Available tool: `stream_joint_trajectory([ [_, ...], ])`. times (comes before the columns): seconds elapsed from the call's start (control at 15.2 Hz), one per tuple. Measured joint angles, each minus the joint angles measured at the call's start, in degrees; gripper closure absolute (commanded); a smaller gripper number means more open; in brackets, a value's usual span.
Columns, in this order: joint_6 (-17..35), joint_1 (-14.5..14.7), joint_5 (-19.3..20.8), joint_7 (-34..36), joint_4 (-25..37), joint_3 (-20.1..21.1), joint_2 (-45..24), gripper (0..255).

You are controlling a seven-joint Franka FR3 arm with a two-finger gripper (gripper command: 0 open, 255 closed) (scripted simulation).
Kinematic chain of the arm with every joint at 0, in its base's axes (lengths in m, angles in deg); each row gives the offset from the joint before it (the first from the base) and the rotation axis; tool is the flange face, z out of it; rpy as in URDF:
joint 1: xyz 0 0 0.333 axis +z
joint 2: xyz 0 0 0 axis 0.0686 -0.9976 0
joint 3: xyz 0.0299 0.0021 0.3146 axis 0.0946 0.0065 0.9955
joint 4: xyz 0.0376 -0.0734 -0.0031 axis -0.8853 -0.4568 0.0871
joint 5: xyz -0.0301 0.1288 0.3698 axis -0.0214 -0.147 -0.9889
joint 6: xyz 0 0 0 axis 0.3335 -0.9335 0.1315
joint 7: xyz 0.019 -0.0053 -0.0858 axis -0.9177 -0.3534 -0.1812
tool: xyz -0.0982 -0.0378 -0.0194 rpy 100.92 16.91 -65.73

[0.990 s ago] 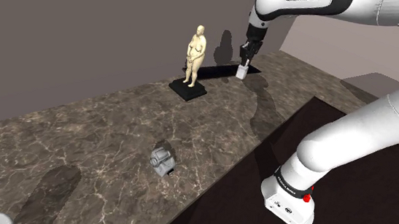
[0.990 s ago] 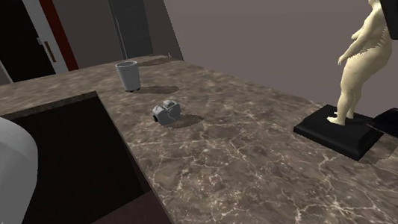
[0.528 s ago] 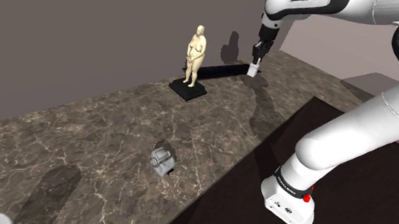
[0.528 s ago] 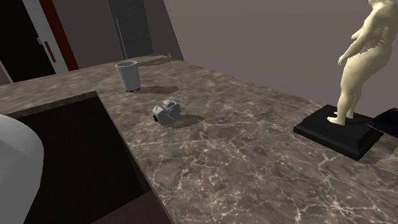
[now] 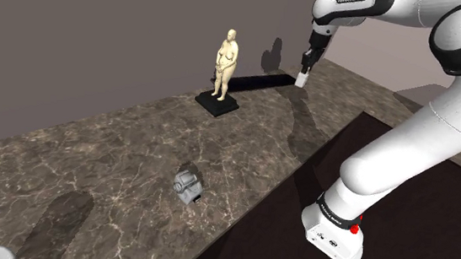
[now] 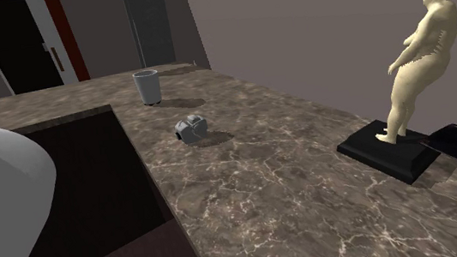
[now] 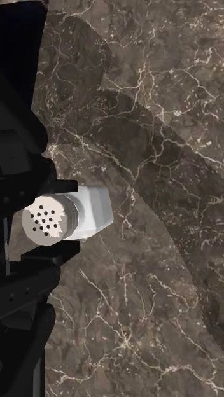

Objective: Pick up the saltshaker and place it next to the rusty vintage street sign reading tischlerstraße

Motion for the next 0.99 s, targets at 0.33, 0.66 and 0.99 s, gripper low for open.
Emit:
stream_joint_trajectory([
  [0.33,3.6,-0.1,0.0,0.1,-2.9,-0.3,-0.8,255],
  [0.66,7.4,-0.2,0.1,0.4,-5.8,-0.4,-1.6,255],
  [0.99,11.4,-0.3,0.0,0.6,-8.6,-0.6,-2.9,255],
])
